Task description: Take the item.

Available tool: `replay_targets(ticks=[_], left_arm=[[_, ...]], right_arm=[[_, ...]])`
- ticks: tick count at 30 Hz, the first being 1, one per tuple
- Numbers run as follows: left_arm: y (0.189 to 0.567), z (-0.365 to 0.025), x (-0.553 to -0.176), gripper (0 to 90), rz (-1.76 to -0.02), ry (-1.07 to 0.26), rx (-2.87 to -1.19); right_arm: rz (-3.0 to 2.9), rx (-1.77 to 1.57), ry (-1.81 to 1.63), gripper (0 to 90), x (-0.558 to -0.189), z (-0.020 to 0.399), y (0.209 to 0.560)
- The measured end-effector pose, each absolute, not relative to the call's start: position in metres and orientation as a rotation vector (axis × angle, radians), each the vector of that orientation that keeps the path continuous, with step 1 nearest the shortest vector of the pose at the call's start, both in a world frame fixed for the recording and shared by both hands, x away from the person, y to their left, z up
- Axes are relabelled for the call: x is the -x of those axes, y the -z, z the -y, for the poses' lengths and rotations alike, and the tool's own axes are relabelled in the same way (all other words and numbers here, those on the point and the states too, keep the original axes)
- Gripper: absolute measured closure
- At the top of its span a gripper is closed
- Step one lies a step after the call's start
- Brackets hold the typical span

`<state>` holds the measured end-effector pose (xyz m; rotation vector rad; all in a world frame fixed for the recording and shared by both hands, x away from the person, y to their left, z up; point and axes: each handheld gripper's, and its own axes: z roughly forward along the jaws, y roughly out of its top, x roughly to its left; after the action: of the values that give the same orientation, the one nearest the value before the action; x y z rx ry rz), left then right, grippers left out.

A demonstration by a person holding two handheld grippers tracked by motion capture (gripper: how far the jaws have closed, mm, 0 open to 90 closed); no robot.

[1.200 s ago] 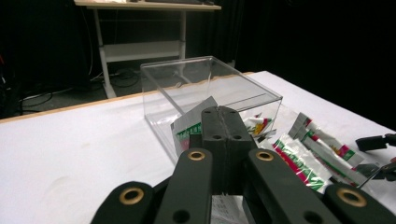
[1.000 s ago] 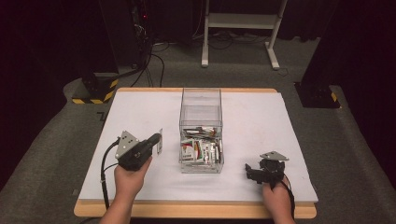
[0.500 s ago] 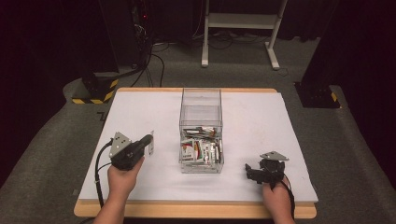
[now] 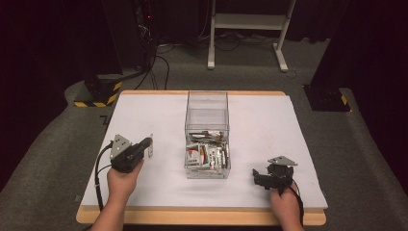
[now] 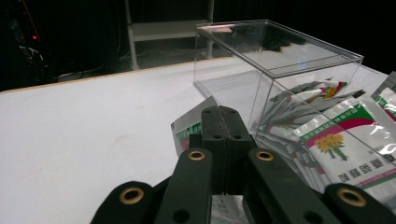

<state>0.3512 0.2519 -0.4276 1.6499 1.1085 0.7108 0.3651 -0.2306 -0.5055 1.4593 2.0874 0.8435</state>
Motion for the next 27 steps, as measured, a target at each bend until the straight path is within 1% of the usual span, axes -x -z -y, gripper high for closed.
replay_targets(ticks=[9,16,27], left_arm=[[0.424,-0.260,-0.360,90.0,-1.124,-0.723,-1.645],[0.424,-0.265,-0.376,90.0,-1.139,-0.729,-1.659],[0.434,-0.274,-0.394,90.0,-1.175,-0.738,-1.663]], right_arm=[[-2.087,-1.459,-0.844,8.1,-0.365,0.231,0.506],[-2.088,-1.459,-0.841,8.2,-0.365,0.231,0.505],[-2.087,-1.460,-0.840,8.3,-0.365,0.230,0.505]])
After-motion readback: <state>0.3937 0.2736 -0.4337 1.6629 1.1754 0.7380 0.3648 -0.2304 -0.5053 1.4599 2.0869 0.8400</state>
